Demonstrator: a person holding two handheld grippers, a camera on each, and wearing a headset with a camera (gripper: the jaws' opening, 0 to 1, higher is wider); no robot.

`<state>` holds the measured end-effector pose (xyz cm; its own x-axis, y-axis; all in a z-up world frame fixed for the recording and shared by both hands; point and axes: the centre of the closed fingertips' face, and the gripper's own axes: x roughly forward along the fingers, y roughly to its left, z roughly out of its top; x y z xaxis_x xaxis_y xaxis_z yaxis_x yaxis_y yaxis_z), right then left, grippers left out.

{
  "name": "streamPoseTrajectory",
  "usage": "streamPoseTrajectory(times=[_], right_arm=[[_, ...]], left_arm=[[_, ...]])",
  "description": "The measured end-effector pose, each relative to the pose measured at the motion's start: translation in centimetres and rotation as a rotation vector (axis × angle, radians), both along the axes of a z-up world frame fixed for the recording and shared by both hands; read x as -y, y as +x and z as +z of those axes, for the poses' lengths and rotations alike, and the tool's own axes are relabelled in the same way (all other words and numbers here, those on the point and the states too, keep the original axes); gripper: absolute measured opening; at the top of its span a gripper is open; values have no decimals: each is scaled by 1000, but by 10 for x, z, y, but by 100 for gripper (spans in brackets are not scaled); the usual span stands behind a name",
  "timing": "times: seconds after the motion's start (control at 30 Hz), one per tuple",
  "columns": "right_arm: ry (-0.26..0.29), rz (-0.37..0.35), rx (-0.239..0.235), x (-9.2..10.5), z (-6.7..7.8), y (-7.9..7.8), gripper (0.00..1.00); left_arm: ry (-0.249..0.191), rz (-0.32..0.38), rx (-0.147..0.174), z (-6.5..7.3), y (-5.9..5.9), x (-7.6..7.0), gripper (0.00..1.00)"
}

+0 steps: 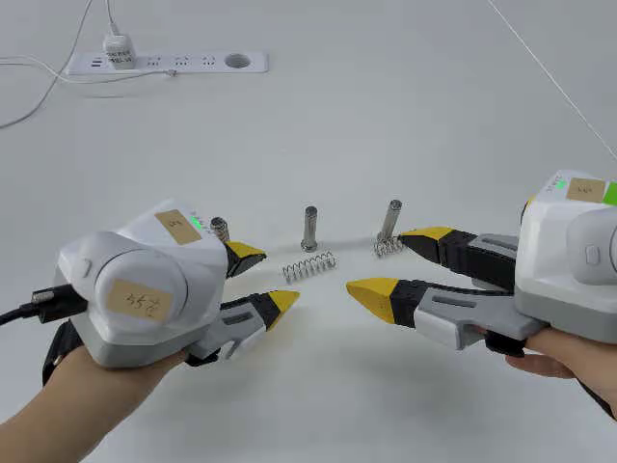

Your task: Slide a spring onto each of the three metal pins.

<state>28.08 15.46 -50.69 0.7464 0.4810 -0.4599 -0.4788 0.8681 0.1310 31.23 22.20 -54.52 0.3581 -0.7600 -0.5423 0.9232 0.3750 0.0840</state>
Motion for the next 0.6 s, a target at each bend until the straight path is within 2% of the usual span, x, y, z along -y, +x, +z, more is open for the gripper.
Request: streamPoseTrajectory(times=[0.43,0.57,0.6], right_arm=[[6,-24,-16,9,-3,-2,58],[6,-32,-22,11,-4,-3,61],[5,-34,-23,11,-4,-3,61]], left_arm=[[14,-16,-34,-13,1,12,24],[29,-17,-33,-17,3,11,21],[21,-19,-36,-16,3,13,21]])
